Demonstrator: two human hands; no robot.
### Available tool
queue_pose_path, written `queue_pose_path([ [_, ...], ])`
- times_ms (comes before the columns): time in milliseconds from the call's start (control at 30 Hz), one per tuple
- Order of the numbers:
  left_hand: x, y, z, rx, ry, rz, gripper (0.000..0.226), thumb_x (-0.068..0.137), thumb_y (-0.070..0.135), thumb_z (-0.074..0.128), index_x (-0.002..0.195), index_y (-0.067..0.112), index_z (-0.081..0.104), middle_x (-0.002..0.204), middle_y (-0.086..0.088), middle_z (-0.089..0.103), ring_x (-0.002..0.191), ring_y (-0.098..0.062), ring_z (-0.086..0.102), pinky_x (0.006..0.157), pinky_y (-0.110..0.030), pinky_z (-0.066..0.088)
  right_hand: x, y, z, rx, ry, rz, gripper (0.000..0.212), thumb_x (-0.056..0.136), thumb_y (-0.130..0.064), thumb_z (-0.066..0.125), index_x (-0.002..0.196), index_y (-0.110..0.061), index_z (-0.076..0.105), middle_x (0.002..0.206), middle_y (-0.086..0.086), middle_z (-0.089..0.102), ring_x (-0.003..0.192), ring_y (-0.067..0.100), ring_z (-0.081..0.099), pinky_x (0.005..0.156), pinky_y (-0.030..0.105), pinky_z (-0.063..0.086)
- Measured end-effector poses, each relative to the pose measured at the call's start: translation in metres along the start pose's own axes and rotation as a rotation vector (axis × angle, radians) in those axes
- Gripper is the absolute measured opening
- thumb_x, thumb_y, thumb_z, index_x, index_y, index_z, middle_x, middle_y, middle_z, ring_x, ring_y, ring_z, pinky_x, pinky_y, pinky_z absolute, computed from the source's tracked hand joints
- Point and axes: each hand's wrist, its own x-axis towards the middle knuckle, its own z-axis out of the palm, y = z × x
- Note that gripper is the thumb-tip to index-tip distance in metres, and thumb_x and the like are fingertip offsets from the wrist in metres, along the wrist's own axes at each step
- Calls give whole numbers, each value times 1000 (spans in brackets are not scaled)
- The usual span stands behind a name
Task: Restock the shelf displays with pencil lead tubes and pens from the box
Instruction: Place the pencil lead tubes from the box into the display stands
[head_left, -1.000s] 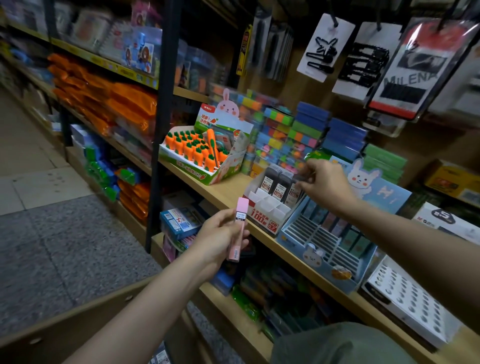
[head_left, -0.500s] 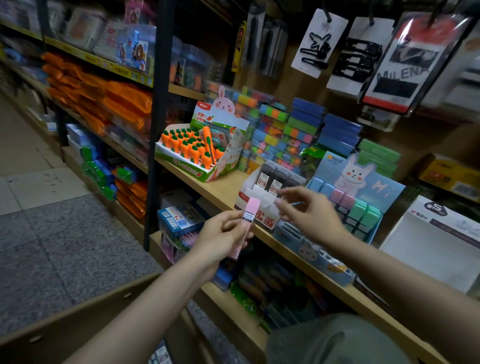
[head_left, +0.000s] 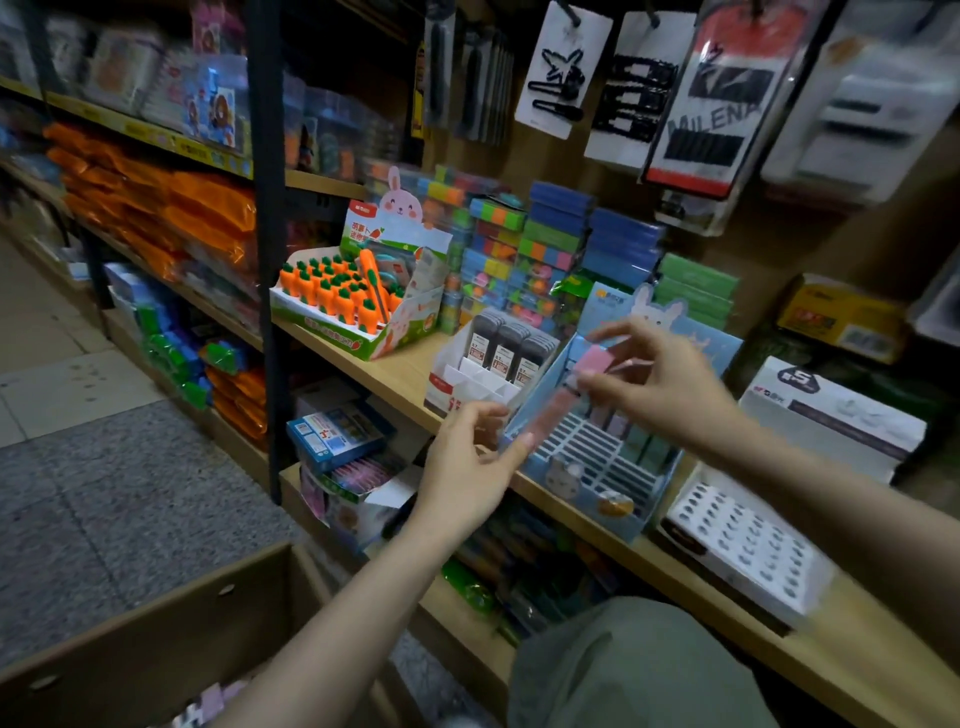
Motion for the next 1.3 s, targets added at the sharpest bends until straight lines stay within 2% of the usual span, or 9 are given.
queue_pose_path([
  [100,-3,3,20,170,-1,114,33,84,37,71,111,30,54,115,11,50,109,-5,50,87,-18,46,8,7,-46,-97,114,-25,26,81,-23,77,99,-36,63,93,-8,70,73,6,71,73,36,61],
  [167,-5,3,32,247,-18,156,40,83,43,70,117,28,55,119,10,46,118,-7,41,97,-24,41,10,14,-67,-144,159,-24,24,79,-25,79,97,-34,64,91,-7,71,71,7,72,73,39,61],
  [367,-7,-4,55,286,57,69,53,80,52,70,120,23,53,122,8,36,124,-9,26,96,-20,30,15,31,-72,-331,218,-47,24,78,-29,81,98,-31,67,86,-13,69,70,-3,67,61,21,55],
  [567,-9,-12,64,372,130,44,50,83,52,65,120,20,52,128,4,35,127,-14,25,104,-32,34,37,41,-44,-479,168,-69,18,84,-29,74,101,-24,72,83,-5,71,74,7,66,72,27,55],
  [733,-12,-16,63,323,119,34,47,83,50,67,117,21,54,128,6,32,124,-12,28,105,-36,38,47,46,-30,-584,117,-62,16,86,-30,69,100,-23,73,83,-4,73,73,12,68,69,37,60],
  [967,-13,-20,64,192,150,-8,44,77,47,75,110,29,53,126,16,22,124,-7,30,97,-20,36,50,50,-18,-618,75,-39,18,87,-28,69,103,-20,72,89,2,73,78,16,67,68,38,59],
  [1100,-11,-22,64,195,153,-13,47,76,48,76,111,27,53,128,12,25,126,-6,28,96,-19,35,49,54,-11,-635,62,-21,21,88,-31,70,106,-20,71,93,1,73,85,20,67,75,43,59],
  [1200,-11,-22,64,191,166,-11,48,75,48,77,110,25,53,125,10,27,124,-8,31,97,-20,37,46,58,-8,-684,123,-45,17,84,-30,74,99,-22,74,96,1,72,86,20,64,76,39,56],
  [1300,-11,-22,65,186,170,-24,49,75,47,77,110,24,52,124,10,27,124,-11,33,97,-22,40,43,60,-7,-736,177,-78,24,82,-28,77,105,-20,75,106,2,65,93,24,61,74,38,52],
])
